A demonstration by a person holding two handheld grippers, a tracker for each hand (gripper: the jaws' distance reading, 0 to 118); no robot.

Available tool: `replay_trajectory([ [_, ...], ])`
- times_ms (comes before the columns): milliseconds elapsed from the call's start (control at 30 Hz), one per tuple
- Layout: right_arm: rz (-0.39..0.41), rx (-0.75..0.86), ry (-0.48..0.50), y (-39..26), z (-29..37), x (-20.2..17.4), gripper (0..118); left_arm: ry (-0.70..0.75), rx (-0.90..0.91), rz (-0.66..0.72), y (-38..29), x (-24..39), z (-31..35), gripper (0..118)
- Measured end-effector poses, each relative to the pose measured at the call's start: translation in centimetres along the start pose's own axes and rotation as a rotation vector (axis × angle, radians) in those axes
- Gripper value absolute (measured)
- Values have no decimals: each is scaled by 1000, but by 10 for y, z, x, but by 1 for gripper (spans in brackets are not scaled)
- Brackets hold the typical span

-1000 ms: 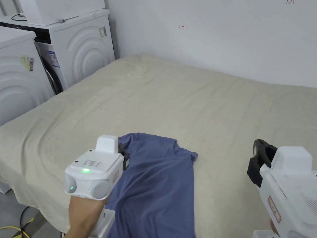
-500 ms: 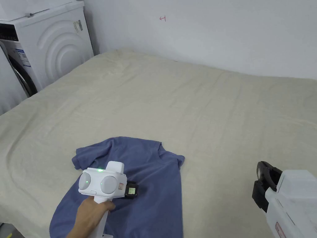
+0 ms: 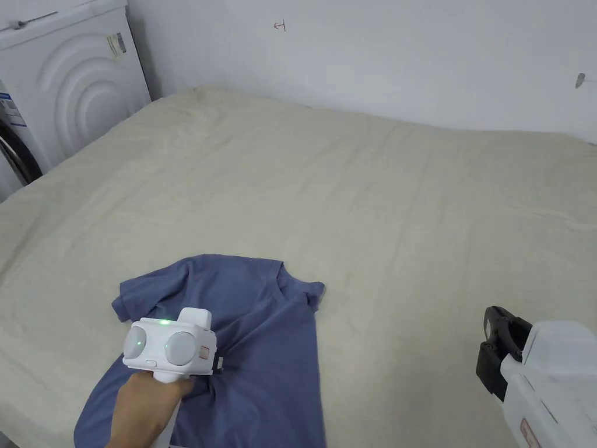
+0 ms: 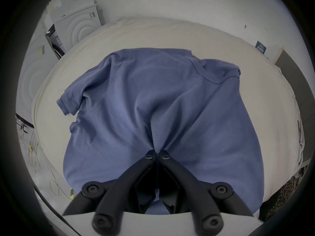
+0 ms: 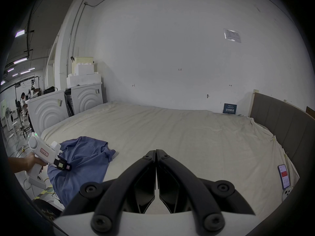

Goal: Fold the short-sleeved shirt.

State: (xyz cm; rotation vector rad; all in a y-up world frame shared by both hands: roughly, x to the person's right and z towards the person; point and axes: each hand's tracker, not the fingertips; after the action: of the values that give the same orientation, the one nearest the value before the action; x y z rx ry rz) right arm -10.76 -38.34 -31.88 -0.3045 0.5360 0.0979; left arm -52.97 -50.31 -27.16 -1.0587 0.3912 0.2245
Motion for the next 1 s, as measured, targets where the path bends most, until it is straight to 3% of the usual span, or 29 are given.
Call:
replay_trajectory([
  [267,-23,39,-24,8,29,22,0,-146,168,156,-2,-18,63,0],
  [400,-39,65,-47,13,51,35,0,-221,263,143,7,-1,114,0],
  [800,-69,148,-176,19,128,96,0,-396,527,-113,92,153,237,0],
  [1000,-72,174,-258,23,159,125,0,-511,570,-223,109,232,261,0],
])
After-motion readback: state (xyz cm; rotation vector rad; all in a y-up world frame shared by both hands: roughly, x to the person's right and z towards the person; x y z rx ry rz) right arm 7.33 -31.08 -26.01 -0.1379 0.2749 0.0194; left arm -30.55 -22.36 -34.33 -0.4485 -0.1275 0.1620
